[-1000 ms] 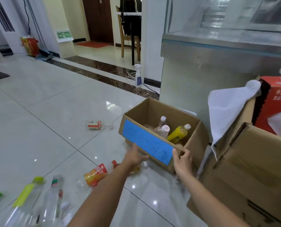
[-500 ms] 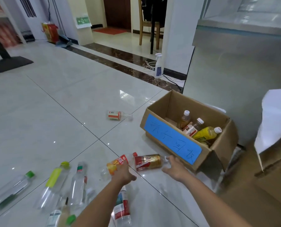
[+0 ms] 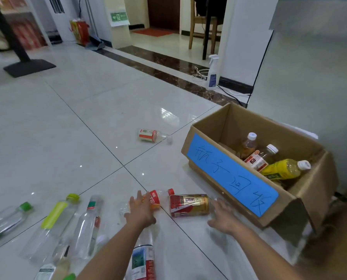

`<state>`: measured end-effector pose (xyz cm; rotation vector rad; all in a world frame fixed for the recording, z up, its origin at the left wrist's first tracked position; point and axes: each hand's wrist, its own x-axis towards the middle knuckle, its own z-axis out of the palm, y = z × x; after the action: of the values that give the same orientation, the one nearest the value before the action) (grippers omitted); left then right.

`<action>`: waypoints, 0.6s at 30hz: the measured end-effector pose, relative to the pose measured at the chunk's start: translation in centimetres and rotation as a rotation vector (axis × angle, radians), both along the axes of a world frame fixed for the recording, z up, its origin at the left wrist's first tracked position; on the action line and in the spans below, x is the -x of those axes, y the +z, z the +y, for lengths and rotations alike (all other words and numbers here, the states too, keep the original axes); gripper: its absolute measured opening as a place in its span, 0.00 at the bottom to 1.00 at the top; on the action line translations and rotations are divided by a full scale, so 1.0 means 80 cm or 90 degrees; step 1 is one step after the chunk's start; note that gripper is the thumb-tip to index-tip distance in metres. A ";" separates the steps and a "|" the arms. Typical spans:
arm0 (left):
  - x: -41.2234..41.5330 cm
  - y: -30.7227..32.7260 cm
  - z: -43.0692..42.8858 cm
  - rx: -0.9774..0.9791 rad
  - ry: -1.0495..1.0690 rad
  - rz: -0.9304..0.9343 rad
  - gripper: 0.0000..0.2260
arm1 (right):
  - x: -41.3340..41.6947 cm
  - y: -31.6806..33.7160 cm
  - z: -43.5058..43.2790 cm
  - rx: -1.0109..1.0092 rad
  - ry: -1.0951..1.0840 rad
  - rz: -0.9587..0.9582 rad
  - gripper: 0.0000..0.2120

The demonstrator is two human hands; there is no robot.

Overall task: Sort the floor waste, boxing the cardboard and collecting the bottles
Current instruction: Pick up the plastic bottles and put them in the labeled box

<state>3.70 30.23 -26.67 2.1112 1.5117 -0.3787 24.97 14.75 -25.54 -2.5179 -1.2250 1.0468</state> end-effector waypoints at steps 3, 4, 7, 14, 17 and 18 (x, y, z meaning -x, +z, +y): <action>0.010 -0.012 0.007 0.000 -0.008 0.017 0.44 | -0.007 -0.016 0.017 0.011 0.048 -0.065 0.42; 0.012 -0.016 0.011 -0.003 -0.010 0.016 0.43 | -0.009 -0.022 0.022 0.010 0.053 -0.078 0.43; 0.014 -0.020 0.021 -0.039 -0.026 0.022 0.37 | -0.014 -0.037 0.036 0.016 0.049 -0.088 0.43; 0.015 -0.022 0.025 -0.133 -0.039 0.093 0.29 | 0.004 -0.065 0.015 0.100 0.047 -0.140 0.30; 0.017 -0.024 0.025 -0.109 -0.023 0.118 0.32 | 0.019 -0.074 0.003 0.071 0.009 -0.114 0.25; 0.018 -0.024 0.025 -0.092 -0.011 0.119 0.33 | 0.023 -0.076 0.003 0.053 -0.024 -0.087 0.24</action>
<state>2.26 32.21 -28.59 2.2540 1.6721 -0.4978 23.12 15.00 -31.59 -2.7048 -1.1849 0.9491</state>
